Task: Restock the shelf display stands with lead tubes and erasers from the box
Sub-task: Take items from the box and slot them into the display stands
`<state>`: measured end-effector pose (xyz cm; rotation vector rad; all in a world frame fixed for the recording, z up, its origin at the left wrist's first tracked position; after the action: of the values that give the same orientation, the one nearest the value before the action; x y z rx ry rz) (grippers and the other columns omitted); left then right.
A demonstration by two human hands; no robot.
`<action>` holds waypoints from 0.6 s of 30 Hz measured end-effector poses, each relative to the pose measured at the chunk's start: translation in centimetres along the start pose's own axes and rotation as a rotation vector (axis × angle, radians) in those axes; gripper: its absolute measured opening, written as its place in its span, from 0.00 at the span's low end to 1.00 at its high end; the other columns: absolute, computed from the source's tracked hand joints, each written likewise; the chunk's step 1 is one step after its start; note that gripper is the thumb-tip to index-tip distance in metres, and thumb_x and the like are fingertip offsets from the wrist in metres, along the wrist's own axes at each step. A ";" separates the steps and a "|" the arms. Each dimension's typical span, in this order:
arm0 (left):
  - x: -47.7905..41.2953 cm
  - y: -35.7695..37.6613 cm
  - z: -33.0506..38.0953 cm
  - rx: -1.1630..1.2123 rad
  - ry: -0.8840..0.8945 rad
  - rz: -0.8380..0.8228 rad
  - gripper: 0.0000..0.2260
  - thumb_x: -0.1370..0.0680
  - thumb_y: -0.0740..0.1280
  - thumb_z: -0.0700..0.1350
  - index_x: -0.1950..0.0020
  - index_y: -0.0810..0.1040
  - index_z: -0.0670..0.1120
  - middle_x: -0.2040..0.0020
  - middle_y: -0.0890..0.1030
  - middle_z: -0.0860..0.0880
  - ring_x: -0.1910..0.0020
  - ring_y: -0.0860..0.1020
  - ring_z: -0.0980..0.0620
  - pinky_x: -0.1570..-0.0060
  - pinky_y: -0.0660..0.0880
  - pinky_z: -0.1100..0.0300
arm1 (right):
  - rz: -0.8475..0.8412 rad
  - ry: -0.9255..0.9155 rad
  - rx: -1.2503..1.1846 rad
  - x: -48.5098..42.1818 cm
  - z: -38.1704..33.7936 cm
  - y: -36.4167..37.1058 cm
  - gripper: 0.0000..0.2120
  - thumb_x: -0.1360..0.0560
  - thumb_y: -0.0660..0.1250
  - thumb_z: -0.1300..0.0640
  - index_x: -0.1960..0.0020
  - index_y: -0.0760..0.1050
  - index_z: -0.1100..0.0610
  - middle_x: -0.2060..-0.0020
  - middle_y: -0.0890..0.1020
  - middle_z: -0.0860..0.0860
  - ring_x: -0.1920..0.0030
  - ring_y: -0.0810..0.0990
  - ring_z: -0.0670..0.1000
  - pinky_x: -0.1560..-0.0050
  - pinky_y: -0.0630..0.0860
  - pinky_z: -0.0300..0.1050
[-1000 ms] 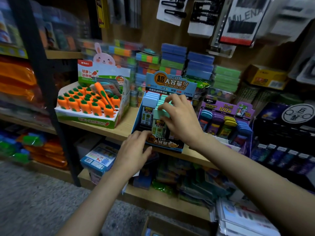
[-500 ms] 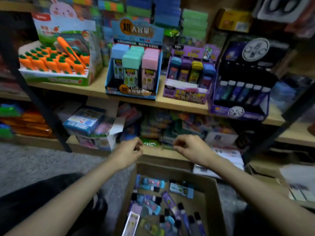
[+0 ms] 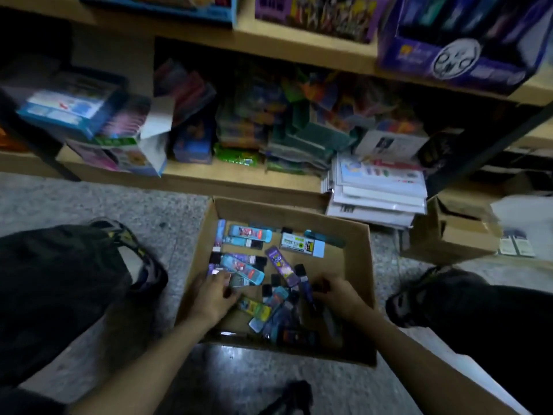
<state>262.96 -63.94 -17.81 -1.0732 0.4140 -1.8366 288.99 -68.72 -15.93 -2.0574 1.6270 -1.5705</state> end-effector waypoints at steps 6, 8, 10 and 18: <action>-2.8 1.6 1.2 -0.256 0.187 -0.082 0.25 0.24 0.66 0.49 0.28 0.64 0.48 0.27 0.64 0.48 0.29 0.64 0.49 0.32 0.63 0.53 | 0.263 0.348 -0.136 -0.3 5.4 1.3 0.27 0.27 0.71 0.55 0.35 0.65 0.66 0.39 0.69 0.64 0.38 0.70 0.64 0.40 0.69 0.52; -4.1 2.6 1.2 -0.385 0.184 -0.132 0.28 0.21 0.62 0.53 0.24 0.57 0.49 0.23 0.54 0.49 0.25 0.56 0.48 0.29 0.59 0.52 | 0.219 0.389 -0.102 -0.3 5.4 3.2 0.33 0.24 0.66 0.51 0.28 0.56 0.67 0.31 0.62 0.65 0.31 0.64 0.62 0.34 0.64 0.51; -4.8 3.8 0.5 -0.492 0.133 -0.224 0.29 0.20 0.57 0.55 0.23 0.49 0.50 0.22 0.44 0.48 0.23 0.47 0.46 0.28 0.51 0.49 | 0.153 0.415 -0.081 -0.5 4.8 5.4 0.38 0.22 0.60 0.46 0.24 0.45 0.63 0.24 0.51 0.61 0.26 0.54 0.61 0.29 0.56 0.50; -4.7 4.4 0.5 -0.555 0.132 -0.123 0.29 0.21 0.59 0.53 0.23 0.50 0.50 0.23 0.51 0.46 0.26 0.53 0.43 0.30 0.58 0.50 | 0.115 0.278 -0.121 -3.2 2.2 6.9 0.39 0.23 0.63 0.48 0.23 0.42 0.56 0.23 0.47 0.56 0.25 0.49 0.62 0.28 0.53 0.55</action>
<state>266.59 -62.10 -22.78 -1.3688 0.9977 -1.9592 286.30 -70.36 -23.19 -1.8235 1.9391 -1.8259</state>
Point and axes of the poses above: each hand's wrist, its own x-axis away from the middle knuckle, its own y-axis out of the palm, z = x × y, the point moved 9 cm from there along -x, towards the middle knuckle
